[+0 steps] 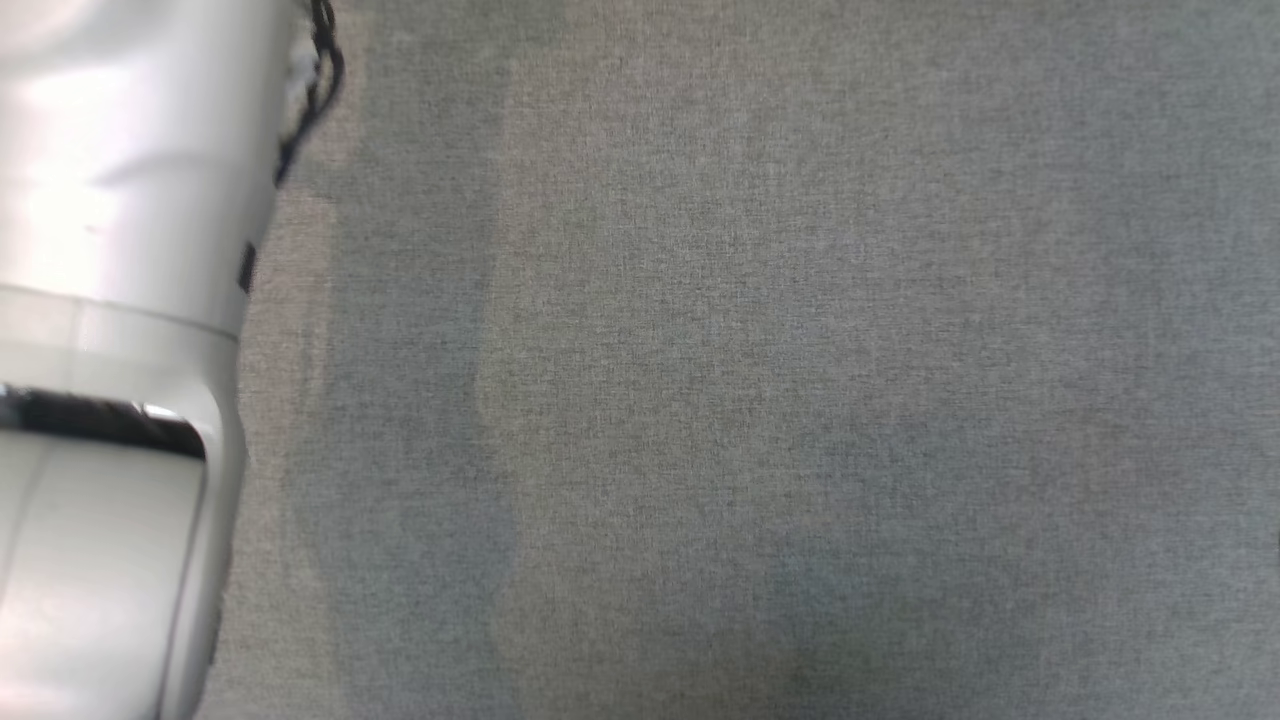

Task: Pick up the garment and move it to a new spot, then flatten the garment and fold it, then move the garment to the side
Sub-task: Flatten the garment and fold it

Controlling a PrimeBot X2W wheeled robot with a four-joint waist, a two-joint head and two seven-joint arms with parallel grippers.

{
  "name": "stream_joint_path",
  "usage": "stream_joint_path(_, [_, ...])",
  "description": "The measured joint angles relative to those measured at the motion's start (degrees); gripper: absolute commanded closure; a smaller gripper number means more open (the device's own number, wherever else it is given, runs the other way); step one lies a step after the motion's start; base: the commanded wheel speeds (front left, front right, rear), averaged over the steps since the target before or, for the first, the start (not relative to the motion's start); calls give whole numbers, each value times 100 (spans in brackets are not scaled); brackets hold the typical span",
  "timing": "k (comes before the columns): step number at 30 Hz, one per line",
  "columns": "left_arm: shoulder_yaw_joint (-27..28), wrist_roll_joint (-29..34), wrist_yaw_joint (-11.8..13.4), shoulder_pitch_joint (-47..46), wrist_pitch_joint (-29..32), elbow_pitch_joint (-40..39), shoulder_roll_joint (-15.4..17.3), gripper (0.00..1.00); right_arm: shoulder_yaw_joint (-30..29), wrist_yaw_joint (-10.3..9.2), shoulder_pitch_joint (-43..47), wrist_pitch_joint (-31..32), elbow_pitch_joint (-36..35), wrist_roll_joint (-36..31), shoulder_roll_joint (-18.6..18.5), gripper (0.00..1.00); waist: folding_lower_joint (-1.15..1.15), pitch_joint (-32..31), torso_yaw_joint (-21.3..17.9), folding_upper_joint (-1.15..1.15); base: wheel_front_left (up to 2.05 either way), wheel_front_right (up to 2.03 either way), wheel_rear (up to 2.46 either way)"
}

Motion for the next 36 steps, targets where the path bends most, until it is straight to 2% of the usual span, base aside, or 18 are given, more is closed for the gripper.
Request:
stream_joint_path(4, [66, -20, -86, 816, -16, -5, 7, 100, 486, 0, 671, -1, -235, 403, -126, 100, 0, -284, 17, 0, 0, 0, 0])
stream_joint_path(7, [207, -383, -190, 1487, -11, -2, 49, 100, 1078, 1, 1117, 48, -301, 541, -257, 100, -1, -537, 21, 0, 0, 0, 0])
stream_joint_path(14, [-658, -332, -243, 2978, 256, -475, 449, 100, 1946, 1, 1815, 318, -260, 1154, -606, 100, -1, -1207, 65, 0, 0, 0, 0])
stream_joint_path(25, [-1690, -690, -250, 4814, 889, -1837, 1537, 100, 2913, 1, 2441, 698, -302, 1712, -889, 100, -1, -2231, 176, 0, 0, 0, 0])
stream_joint_path(36, [-2007, -1138, -227, 6255, 1482, -3365, 2405, 100, 3563, 1, 3030, 1355, -731, 2278, -1312, 100, -1, -3056, 151, 0, 0, 0, 0])
